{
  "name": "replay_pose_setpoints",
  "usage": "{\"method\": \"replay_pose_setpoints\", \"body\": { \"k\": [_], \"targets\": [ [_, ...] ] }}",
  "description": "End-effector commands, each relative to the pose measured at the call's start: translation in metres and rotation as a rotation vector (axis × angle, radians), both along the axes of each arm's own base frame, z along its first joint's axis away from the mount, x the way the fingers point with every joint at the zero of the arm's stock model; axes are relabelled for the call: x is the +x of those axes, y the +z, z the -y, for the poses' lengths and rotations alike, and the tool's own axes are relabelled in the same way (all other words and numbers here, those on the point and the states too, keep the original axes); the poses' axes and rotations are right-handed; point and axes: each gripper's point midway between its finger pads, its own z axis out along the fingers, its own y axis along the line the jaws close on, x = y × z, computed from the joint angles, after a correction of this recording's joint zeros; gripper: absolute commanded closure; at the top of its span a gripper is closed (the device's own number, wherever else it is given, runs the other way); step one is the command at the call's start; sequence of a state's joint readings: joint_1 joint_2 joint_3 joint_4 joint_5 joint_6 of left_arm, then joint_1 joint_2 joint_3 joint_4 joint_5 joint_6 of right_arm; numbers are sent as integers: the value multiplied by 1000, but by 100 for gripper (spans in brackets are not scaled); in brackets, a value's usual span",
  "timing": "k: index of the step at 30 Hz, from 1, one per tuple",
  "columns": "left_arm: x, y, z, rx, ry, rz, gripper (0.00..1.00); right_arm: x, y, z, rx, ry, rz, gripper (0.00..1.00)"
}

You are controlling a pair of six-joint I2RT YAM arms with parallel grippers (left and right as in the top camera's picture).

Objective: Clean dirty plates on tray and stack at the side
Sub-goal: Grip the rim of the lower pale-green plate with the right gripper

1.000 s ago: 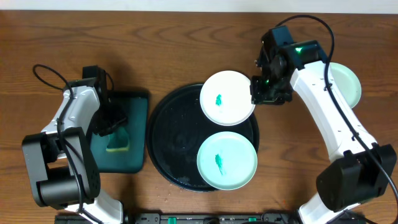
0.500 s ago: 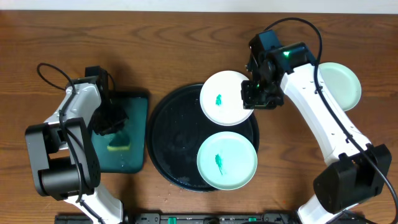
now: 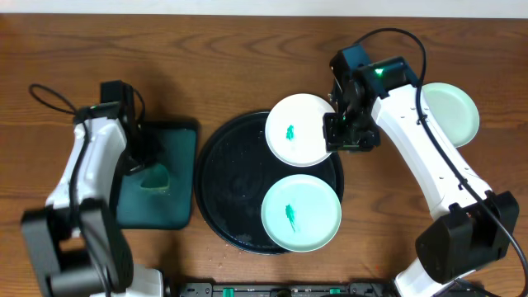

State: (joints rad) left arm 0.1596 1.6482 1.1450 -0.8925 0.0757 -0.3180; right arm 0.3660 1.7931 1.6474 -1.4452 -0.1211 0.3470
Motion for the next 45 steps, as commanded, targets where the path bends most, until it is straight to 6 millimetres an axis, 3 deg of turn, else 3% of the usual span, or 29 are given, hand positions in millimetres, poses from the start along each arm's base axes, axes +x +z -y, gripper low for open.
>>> {"method": "replay_pose_setpoints", "body": {
  "k": [1, 6, 10, 22, 28, 31, 34, 40, 45],
  "targets": [
    [-1, 24, -1, 17, 14, 69, 93, -14, -14, 9, -65, -14, -56, 57],
    [-3, 32, 0, 20, 14, 84, 93, -55, -50, 15, -132, -29, -204, 67],
    [-3, 31, 0, 20, 14, 84, 93, -88, -70, 17, -173, -17, -295, 66],
    [-3, 31, 0, 20, 14, 85, 93, -123, -113, 2, -125, -21, -340, 62],
    [-3, 31, 0, 19, 15, 85, 93, -123, -133, -1, -99, -17, -308, 66],
    [-3, 31, 0, 19, 15, 84, 93, -117, -135, -4, -78, 3, -278, 85],
    [-3, 31, 0, 18, 15, 84, 93, -114, -136, -7, -63, 39, -261, 99],
    [-3, 31, 0, 19, 15, 84, 93, -117, -137, -17, -51, 143, -240, 99],
    [-3, 31, 0, 18, 15, 84, 93, -112, -141, -43, -11, 238, -160, 98]
  ]
}}
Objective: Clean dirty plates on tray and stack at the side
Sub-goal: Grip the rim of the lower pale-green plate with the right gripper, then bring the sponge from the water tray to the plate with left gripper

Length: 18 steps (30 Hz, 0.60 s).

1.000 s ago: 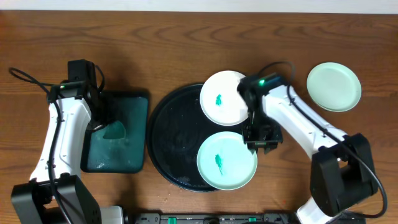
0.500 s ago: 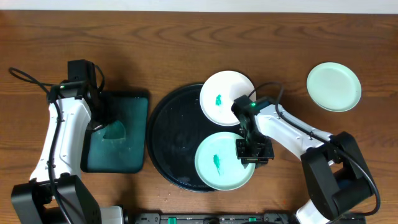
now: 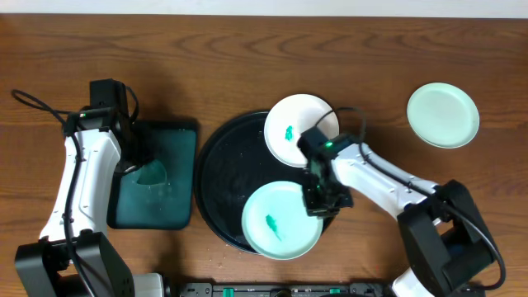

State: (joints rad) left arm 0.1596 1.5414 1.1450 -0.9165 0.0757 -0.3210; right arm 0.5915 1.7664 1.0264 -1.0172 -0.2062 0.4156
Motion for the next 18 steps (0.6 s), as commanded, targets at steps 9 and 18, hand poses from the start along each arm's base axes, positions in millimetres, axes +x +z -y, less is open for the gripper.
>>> {"method": "replay_pose_setpoints", "body": {
  "k": [9, 18],
  "targets": [
    [-2, 1, 0, 3, 11, -4, 93, 39, -7, -61, 117, -102, 228, 99],
    [0, 2, 17, -75, -34, 10, 93, 58, -7, -61, 95, -196, 310, 99]
  ]
}}
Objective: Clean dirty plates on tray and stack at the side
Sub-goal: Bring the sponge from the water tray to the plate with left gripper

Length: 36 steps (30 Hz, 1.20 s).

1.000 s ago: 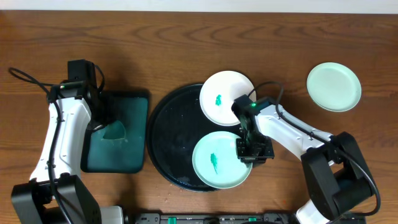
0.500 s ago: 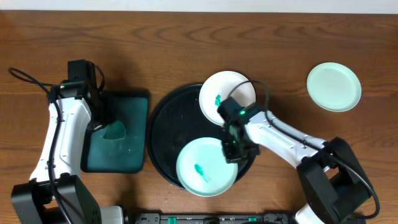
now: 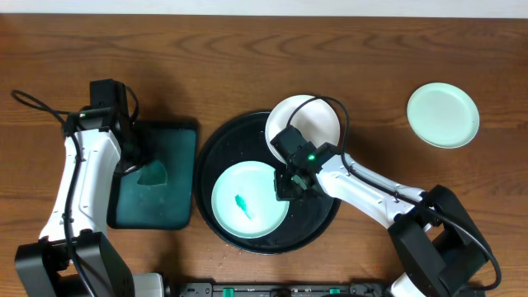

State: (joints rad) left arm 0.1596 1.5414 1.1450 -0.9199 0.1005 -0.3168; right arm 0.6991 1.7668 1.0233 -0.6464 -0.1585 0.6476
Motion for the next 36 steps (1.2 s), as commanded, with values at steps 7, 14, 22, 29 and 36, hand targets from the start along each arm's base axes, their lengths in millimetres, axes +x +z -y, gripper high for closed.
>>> {"method": "replay_pose_setpoints", "body": {
  "k": [7, 14, 22, 29, 36],
  "targets": [
    [-2, 2, 51, -52, -159, -11, 93, 5, -5, 13, -68, -162, 6, 99],
    [-25, 0, 99, -67, -309, -86, 93, 6, -7, 18, -93, -172, 13, 99],
    [-39, 2, 166, -248, -390, -89, 93, 13, -7, 19, -95, -230, 33, 99],
    [-45, -9, 181, -274, -382, -107, 93, 12, -7, 19, -95, -230, 32, 99],
    [-43, -52, 187, -284, -344, -168, 92, 13, -7, 19, -94, -230, 33, 99]
  ]
}}
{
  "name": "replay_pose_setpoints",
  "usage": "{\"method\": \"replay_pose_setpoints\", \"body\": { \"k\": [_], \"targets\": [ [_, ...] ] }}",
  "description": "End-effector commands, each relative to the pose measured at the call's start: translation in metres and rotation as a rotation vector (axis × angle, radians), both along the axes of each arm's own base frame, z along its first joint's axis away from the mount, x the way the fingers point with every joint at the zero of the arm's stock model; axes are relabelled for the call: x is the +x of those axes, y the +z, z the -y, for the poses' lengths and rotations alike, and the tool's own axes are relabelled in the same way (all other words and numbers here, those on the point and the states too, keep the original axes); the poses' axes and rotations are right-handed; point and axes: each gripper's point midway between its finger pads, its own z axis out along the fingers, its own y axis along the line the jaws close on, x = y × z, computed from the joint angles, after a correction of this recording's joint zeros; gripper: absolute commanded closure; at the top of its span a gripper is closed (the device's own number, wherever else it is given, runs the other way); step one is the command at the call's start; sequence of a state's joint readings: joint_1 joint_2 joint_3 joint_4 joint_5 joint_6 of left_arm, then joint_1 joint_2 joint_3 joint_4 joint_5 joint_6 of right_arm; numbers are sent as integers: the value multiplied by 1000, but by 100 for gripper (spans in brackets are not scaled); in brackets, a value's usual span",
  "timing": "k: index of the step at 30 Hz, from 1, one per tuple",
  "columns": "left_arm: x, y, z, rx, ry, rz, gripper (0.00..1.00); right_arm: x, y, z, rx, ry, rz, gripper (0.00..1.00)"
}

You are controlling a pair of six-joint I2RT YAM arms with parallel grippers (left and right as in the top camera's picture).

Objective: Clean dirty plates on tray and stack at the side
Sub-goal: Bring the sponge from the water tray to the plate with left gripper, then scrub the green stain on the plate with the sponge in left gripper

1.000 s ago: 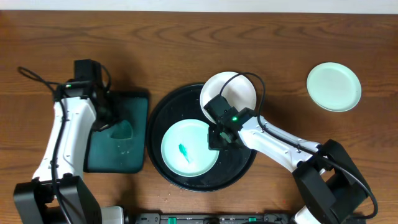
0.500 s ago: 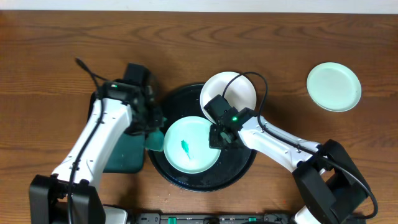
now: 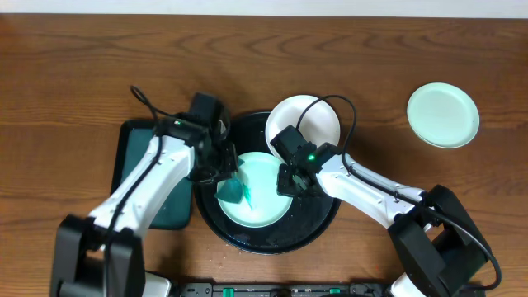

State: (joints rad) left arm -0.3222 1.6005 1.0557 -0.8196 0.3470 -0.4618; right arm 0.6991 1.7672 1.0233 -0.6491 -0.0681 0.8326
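Observation:
A mint plate (image 3: 266, 198) lies in the middle of the round black tray (image 3: 272, 241). My left gripper (image 3: 228, 180) is shut on a teal sponge (image 3: 234, 192) that rests on the plate's left part, covering its green stain. My right gripper (image 3: 288, 183) is shut on the plate's right rim. A white plate (image 3: 318, 128) sits on the tray's far right part; a green smear shows on its left part. A clean mint plate (image 3: 443, 115) lies alone on the table at the far right.
A dark green mat (image 3: 165, 210) lies left of the tray, partly under my left arm. My right arm's black cable (image 3: 351, 115) loops over the white plate. The wooden table (image 3: 247, 49) extends behind the tray.
My left gripper has moved from the green mat to the tray with the sponge, which now sits on the mint plate over the stain. My right gripper stays on the plate's rim.
At first both stained plates lay on the tray's right side, my right gripper by the white plate, my left at the sponge on the mat. Then my right gripper was on the mint plate's rim, the plate further left each time. Now the sponge is on it.

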Motion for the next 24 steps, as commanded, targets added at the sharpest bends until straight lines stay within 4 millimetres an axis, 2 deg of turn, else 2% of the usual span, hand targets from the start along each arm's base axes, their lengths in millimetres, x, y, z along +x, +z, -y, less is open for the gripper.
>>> {"method": "replay_pose_setpoints", "body": {
  "k": [1, 6, 10, 15, 17, 24],
  "targets": [
    [-9, -28, 9, -13, 12, -95, 93, 3, -5, 7, -37, -34, 12, 99],
    [-11, -60, 31, -39, -2, -164, 93, 3, -5, 7, -37, -34, 12, 99],
    [-18, -70, 59, -138, -40, -210, 93, 2, -5, 7, -38, -34, 10, 99],
    [-18, -59, 95, -302, -85, -207, 93, 2, -5, 7, -38, -36, 10, 99],
    [-16, -54, 104, -353, -91, -204, 93, 2, -5, 7, -38, -41, 8, 99],
    [-18, -40, 119, -465, -102, -227, 93, 2, -5, 7, -38, -53, 6, 99]
  ]
}}
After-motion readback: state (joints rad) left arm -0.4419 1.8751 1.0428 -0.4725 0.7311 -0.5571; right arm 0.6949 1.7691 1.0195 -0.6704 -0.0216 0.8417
